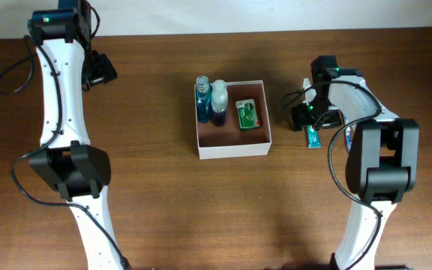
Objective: Pack container
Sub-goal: 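Close the right gripper on the toothpaste tube cap end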
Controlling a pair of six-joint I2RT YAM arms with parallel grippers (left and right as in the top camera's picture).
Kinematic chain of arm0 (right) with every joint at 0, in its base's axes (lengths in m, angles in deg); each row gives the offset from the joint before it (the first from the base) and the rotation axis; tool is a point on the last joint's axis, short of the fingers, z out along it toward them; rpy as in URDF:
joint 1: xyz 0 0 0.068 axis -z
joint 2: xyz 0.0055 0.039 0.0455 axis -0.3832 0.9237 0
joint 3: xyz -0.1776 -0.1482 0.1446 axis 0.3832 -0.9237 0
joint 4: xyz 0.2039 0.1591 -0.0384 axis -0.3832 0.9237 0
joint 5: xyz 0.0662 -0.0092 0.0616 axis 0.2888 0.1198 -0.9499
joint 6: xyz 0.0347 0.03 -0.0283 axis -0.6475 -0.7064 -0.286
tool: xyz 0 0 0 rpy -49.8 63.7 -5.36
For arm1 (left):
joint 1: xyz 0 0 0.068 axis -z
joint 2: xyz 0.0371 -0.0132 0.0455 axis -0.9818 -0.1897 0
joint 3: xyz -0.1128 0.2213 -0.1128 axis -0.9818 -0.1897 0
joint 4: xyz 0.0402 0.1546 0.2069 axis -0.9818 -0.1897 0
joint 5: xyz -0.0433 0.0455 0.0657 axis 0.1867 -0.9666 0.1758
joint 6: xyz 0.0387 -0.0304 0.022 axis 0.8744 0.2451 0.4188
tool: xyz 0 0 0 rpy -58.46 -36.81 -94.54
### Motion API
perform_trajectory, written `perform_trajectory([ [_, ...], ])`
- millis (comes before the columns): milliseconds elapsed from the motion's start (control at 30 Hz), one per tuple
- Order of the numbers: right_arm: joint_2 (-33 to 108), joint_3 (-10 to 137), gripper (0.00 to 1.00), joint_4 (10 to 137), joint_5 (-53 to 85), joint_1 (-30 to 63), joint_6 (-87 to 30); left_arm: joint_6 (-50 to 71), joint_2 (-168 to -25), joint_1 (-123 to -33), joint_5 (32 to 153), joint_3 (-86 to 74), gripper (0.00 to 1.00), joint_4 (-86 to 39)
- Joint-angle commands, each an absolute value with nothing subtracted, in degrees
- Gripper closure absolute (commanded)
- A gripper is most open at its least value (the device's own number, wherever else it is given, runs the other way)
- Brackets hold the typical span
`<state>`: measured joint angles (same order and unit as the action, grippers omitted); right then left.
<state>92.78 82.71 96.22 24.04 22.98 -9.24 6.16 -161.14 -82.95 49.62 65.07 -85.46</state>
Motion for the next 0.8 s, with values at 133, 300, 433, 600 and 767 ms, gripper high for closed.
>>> perform_trajectory([
  [133,93.87,81.83,0.39,95.44,24.56,23.35,-9.07,6.64,-159.42,-83.1,49.62,64.96,0.01,-85.5],
  [300,93.8,81.88,0.7,95.46,24.56,23.35,-9.5,6.64,-159.42,-83.1,49.62,64.96,0.01,-85.5],
  [433,93.78,83.06,0.85,97.21,24.56,23.35,-9.53,6.64,-159.42,-83.1,49.62,64.96,0.01,-85.5],
  [600,93.78,90.01,0.93,103.94,23.84,23.35,-10.79,6.64,-159.42,-83.1,49.62,64.96,0.01,-85.5],
  [767,93.78,103.62,0.94,115.24,17.29,23.31,-10.79,6.64,-159.42,-83.1,49.62,64.96,0.01,-85.5],
])
